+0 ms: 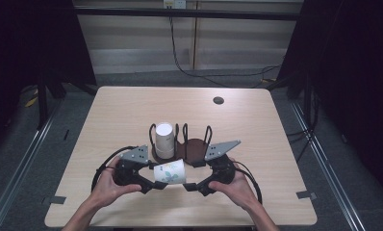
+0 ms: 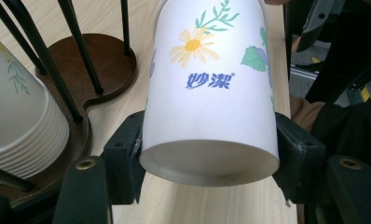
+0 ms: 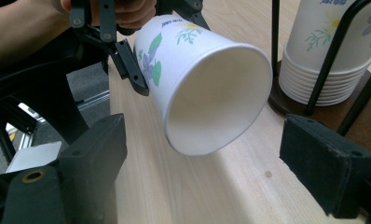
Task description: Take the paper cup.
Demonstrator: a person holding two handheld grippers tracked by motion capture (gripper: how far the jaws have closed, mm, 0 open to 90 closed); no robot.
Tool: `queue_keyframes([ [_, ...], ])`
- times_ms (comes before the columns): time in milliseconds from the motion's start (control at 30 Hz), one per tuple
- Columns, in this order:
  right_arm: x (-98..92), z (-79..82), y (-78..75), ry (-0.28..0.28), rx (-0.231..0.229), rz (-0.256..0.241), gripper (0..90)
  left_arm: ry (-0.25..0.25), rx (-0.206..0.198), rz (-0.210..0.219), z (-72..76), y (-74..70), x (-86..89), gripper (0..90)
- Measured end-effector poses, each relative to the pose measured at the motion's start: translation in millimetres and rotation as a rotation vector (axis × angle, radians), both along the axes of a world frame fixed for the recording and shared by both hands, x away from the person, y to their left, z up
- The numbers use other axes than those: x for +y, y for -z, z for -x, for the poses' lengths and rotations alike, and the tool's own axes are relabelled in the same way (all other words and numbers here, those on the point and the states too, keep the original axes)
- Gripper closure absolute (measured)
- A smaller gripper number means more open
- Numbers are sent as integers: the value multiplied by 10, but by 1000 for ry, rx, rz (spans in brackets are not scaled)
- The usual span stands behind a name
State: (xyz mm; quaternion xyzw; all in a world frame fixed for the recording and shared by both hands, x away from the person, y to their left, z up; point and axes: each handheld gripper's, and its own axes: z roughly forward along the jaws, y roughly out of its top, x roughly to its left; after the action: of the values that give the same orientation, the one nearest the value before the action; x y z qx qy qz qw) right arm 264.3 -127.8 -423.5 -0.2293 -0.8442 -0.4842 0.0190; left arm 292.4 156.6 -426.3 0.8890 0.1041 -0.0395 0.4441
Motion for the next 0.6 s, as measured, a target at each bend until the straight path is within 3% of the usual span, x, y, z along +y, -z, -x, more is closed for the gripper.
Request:
queue_keyframes([
  [133, -4, 1, 0, 2, 0, -7, 142, -4, 0, 20, 5, 11, 5, 364],
  [233, -19, 1, -13, 6, 0, -51, 142, 9, 6, 65, 8, 23, 7, 364],
  [467, -36, 7, -25, 11, -16, -111, 143, 10, -10, 87, 33, 32, -6, 364],
  [600, -39, 10, -30, 15, -22, -134, 142, 25, -10, 126, 46, 30, -14, 364],
])
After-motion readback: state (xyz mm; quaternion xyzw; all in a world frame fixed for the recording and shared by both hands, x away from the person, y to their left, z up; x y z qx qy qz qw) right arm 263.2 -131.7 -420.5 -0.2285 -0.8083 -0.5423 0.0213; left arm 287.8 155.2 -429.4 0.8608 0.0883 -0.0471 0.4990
